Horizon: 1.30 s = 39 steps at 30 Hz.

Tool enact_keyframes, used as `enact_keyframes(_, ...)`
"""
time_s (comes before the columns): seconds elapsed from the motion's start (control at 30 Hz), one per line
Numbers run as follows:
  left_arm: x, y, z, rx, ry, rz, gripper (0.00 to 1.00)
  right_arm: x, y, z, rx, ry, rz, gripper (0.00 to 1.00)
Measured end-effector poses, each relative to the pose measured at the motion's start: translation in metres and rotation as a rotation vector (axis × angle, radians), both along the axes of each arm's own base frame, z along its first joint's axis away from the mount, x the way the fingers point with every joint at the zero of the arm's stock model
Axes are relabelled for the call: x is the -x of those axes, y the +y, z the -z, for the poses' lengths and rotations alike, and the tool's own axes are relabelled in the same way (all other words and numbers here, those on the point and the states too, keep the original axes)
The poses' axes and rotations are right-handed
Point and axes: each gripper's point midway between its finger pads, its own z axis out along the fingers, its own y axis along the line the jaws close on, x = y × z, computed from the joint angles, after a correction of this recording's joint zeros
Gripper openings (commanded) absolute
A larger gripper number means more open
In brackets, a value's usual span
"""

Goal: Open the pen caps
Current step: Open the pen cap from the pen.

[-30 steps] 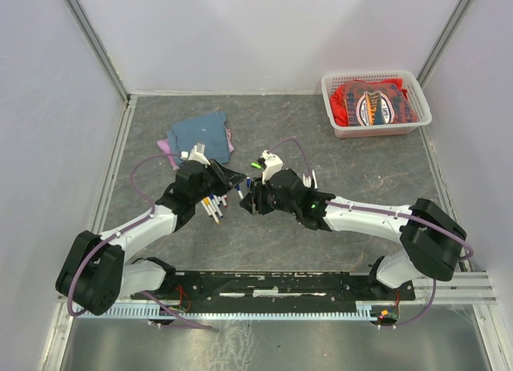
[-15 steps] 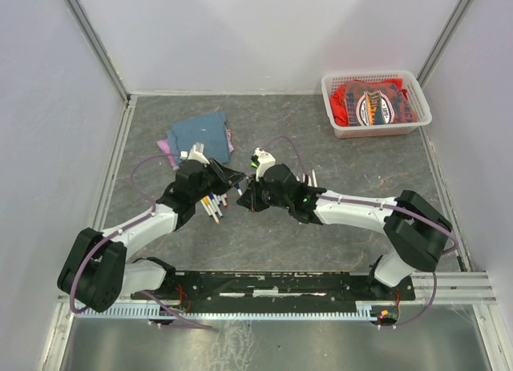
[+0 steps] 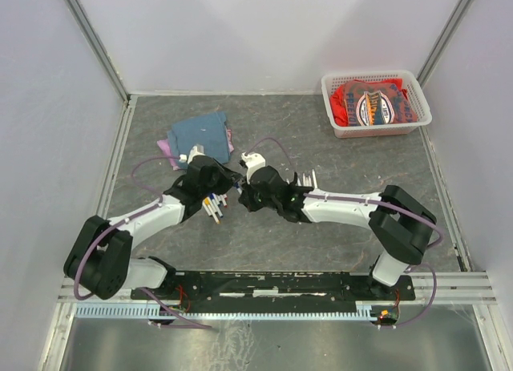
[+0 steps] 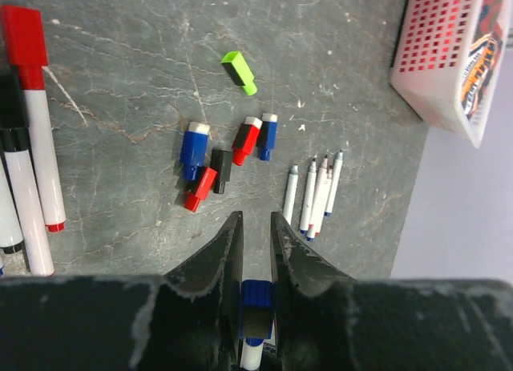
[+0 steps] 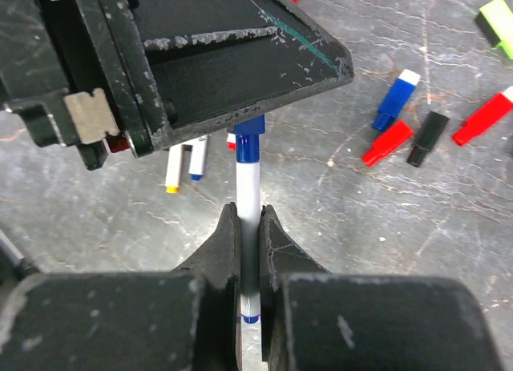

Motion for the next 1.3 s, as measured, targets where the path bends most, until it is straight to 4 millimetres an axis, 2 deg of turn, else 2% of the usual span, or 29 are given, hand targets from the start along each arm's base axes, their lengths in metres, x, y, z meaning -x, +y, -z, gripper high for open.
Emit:
enact_keyframes(0.2, -0.004, -0.006, 0.013, -0.043, 0.052, -0.032, 0.03, -0.006, -0.009, 0.012, 0.094, -0.063, 0.032, 0.01)
enact_keyframes(0.47, -0.009, -0.008, 0.011, -0.074, 0.034, -0.056, 0.03, -0.01, -0.013, 0.012, 0.113, -0.095, 0.053, 0.01)
enact_keyframes(0.6, -0.01, -0.017, 0.006, -0.041, -0.011, -0.011, 0.03, -0.008, -0.018, 0.008, 0.061, -0.087, 0.056, 0.01)
enact_keyframes(0.73, -0.007, -0.032, -0.006, 0.034, -0.1, 0.079, 0.03, -0.003, -0.026, -0.001, -0.077, -0.03, 0.05, 0.01)
enact_keyframes(0.77, -0.008, -0.033, -0.01, 0.056, -0.128, 0.086, 0.03, 0.004, -0.028, -0.002, -0.124, 0.002, 0.034, 0.01)
enact_keyframes(0.93, -0.032, -0.026, -0.022, 0.132, -0.222, 0.083, 0.03, 0.004, -0.046, 0.006, -0.245, 0.098, 0.059, 0.01)
enact_keyframes(1.03, -0.033, -0.029, -0.025, 0.154, -0.24, 0.109, 0.03, 0.001, -0.051, 0.005, -0.301, 0.129, 0.071, 0.01)
enact_keyframes(1.17, -0.032, -0.032, -0.024, 0.125, -0.237, 0.134, 0.03, 0.0, -0.052, 0.003, -0.303, 0.128, 0.078, 0.01)
enact_keyframes(1.3, -0.04, -0.029, -0.019, 0.0, -0.204, 0.128, 0.03, -0.006, -0.069, 0.01, -0.213, 0.11, 0.15, 0.01)
